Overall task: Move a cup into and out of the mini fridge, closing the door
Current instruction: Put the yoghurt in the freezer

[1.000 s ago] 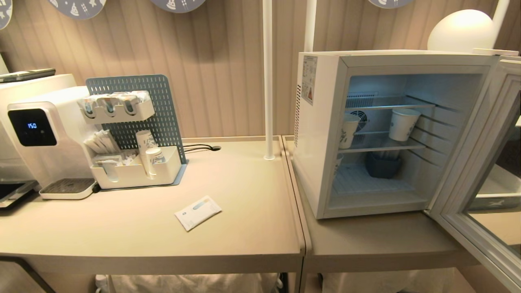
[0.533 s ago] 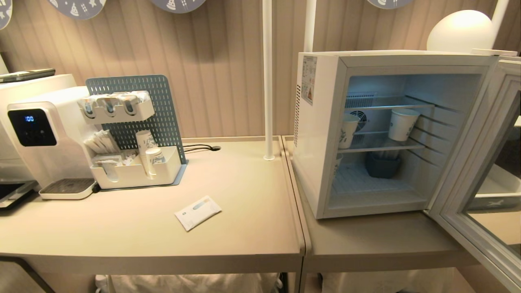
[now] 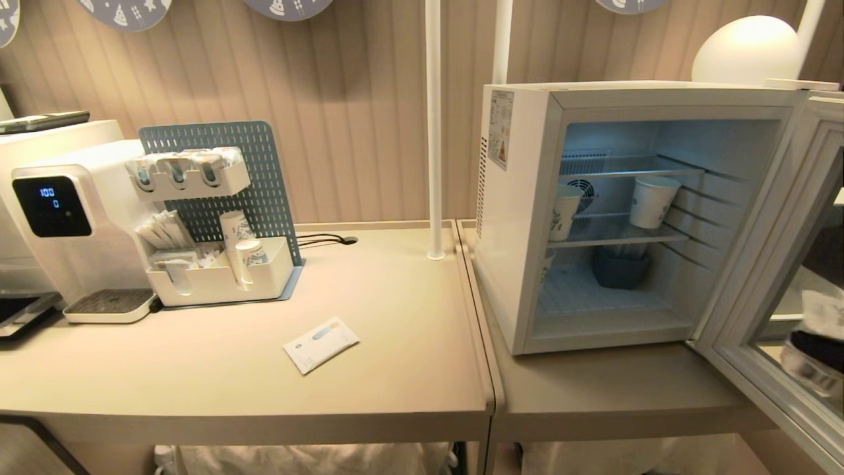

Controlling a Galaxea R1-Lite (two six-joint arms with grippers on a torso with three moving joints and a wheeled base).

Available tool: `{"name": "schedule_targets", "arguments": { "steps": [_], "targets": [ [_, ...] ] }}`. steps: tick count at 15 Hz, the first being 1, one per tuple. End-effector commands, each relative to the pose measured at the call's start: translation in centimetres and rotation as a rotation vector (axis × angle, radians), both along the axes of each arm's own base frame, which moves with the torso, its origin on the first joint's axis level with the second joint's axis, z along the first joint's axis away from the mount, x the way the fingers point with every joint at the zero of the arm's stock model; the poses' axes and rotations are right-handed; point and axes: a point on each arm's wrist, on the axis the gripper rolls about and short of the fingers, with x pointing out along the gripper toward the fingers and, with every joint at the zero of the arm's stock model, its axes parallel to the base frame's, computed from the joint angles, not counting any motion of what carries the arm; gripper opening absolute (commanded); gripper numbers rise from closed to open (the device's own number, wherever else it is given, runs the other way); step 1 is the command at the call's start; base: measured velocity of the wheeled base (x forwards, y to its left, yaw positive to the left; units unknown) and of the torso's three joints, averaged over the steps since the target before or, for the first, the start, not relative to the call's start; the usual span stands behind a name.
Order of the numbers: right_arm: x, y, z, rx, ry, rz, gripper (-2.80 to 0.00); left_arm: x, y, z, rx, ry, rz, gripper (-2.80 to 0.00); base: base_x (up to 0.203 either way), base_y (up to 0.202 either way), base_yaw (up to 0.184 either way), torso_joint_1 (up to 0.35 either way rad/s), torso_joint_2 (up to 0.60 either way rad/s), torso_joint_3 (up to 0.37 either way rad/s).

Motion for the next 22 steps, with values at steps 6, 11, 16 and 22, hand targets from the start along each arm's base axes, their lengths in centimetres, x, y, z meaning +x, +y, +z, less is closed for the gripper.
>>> {"name": "schedule_targets", "arguments": {
  "steps": [6,11,16,22],
  "targets": [
    [16.3,0.6,-11.1,0.021,0.197,0.009,-2.80,0.0,0.0,0.0,0.000,0.002,-0.001,-2.80,0.000,0.000,0.000,0.000,0.00,0.000],
    [21.1,2.6,-16.0,0.055,0.079,-0.050,-2.80,0.0,0.0,0.0,-0.002,0.002,-0.001,-2.80,0.000,0.000,0.000,0.000,0.00,0.000],
    [25.3,3.2,-18.1,0.026,0.024,-0.138,-2.80,0.0,0.0,0.0,-0.002,0.002,0.001,-2.80,0.000,0.000,0.000,0.000,0.00,0.000],
    [29.3,3.5,-19.8,0.009,0.015,-0.179,-2.80,0.0,0.0,0.0,-0.002,0.002,0.001,-2.80,0.000,0.000,0.000,0.000,0.00,0.000]
  ]
}}
